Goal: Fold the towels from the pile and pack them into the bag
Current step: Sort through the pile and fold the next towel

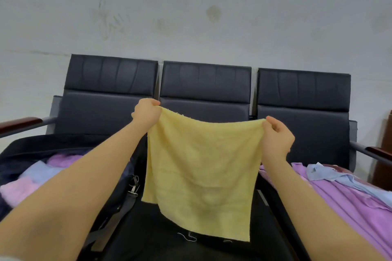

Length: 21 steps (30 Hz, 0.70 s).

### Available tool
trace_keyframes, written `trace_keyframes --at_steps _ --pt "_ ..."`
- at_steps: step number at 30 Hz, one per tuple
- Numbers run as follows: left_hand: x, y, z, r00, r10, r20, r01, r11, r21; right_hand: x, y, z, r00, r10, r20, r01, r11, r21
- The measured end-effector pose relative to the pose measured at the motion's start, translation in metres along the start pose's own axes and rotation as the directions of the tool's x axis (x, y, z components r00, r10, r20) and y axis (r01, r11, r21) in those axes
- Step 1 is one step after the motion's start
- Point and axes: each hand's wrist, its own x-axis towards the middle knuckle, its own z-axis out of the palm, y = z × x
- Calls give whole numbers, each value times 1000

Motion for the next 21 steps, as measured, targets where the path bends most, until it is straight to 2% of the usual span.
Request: trace_keyframes --at_steps 4,8,11,14,16,18,21 --pt "-3 -11 7 998 56 -35 -54 996 69 -3 22 -3 1000 -18 6 19 999 -34" --pt "-9 -17 15 989 144 25 -143 924 354 1 31 -1 999 -22 46 35 956 -292" --pt "-11 -22 17 980 190 60 -192 821 538 5 32 -5 996 -35 85 71 878 -473" --pt "-11 -26 16 949 316 24 -263 743 615 4 31 -9 974 -191 121 222 705 -673" --pt "-11 -23 14 931 366 8 -290 725 625 3 31 -12 928 -351 126 327 602 -728" --pt "-13 -16 10 946 323 -27 -255 793 553 4 29 -14 897 -421 136 381 577 -722" --pt "-15 -4 2 980 181 -83 -143 930 340 8 18 -15 939 -318 129 318 663 -677"
